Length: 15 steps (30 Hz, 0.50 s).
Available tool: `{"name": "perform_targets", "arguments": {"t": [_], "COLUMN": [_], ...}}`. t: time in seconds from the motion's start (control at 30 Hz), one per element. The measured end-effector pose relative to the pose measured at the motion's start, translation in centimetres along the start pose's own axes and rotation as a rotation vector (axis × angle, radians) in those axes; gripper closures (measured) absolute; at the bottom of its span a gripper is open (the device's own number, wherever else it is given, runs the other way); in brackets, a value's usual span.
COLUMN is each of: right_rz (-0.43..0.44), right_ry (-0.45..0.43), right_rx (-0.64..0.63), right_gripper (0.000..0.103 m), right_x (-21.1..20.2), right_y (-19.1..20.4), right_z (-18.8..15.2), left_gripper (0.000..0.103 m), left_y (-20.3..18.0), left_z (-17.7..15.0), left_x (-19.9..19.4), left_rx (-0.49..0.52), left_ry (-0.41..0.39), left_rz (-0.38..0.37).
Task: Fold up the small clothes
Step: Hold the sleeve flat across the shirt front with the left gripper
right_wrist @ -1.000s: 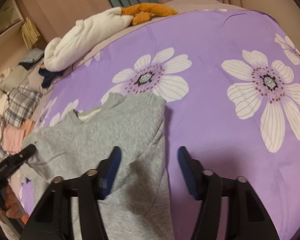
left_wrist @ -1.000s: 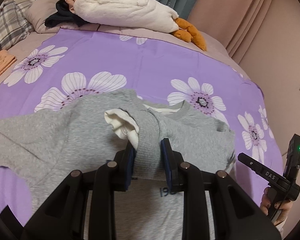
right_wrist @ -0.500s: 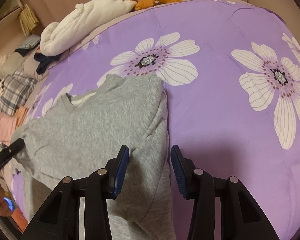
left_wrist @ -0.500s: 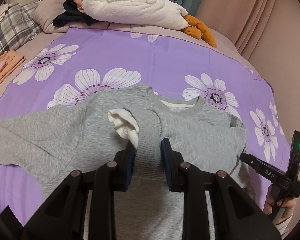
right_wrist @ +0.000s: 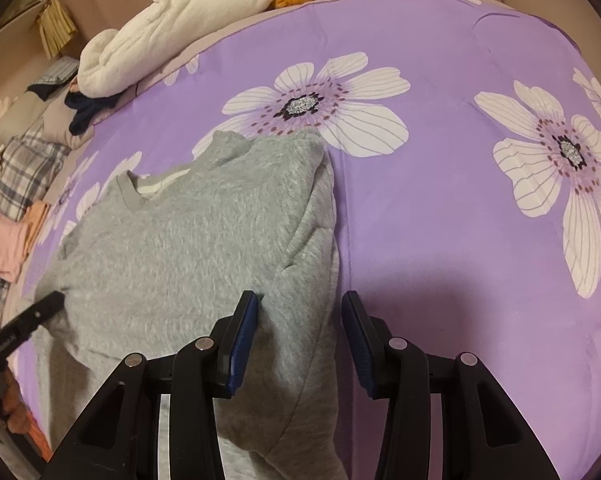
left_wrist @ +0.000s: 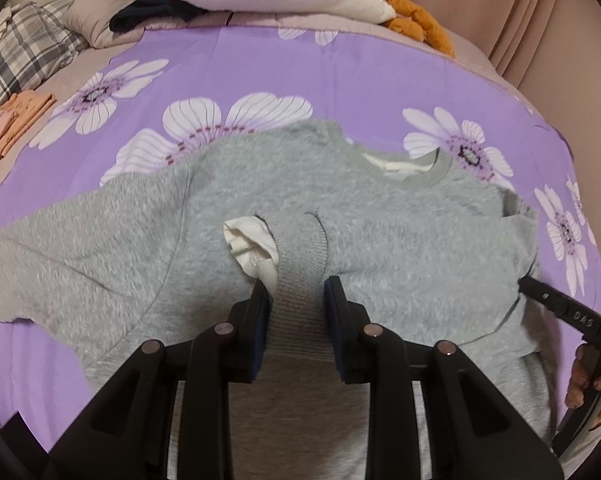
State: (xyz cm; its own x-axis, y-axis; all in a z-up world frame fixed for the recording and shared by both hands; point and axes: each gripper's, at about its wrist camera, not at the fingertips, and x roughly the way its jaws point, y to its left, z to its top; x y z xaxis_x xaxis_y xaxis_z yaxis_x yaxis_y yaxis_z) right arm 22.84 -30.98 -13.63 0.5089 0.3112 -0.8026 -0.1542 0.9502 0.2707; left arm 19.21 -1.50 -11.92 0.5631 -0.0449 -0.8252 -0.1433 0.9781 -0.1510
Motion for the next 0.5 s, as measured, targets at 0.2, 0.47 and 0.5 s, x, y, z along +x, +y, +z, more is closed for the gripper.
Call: {"name": "perform_targets", "arguments": {"t": [0.2,0.47,0.5], "right_rz": [-0.021,-0.043,-0.044], "right_ry": [0.002,0.000,0.000], "right_rx": [-0.012,-0.024,-0.024], "right_gripper": [0.057,0.057,0.057], "right_x": [0.3,0.7,0.7], "right_y": [0.3,0.5,0.6], "right_z": [0.0,0.0,0.0], "left_gripper": [0.070,0.064,0.064], "left_y": [0.5,1.2,1.3], "left_z": [-0.4,-0.8,-0.8], "left_x": [0.8,1.5,1.6], "left_rx": [0.006,-0.021,-0.024], "left_ry": [0.019,0.037,0.037], "left_rz": [0.000,-0.011,-0.013]}}
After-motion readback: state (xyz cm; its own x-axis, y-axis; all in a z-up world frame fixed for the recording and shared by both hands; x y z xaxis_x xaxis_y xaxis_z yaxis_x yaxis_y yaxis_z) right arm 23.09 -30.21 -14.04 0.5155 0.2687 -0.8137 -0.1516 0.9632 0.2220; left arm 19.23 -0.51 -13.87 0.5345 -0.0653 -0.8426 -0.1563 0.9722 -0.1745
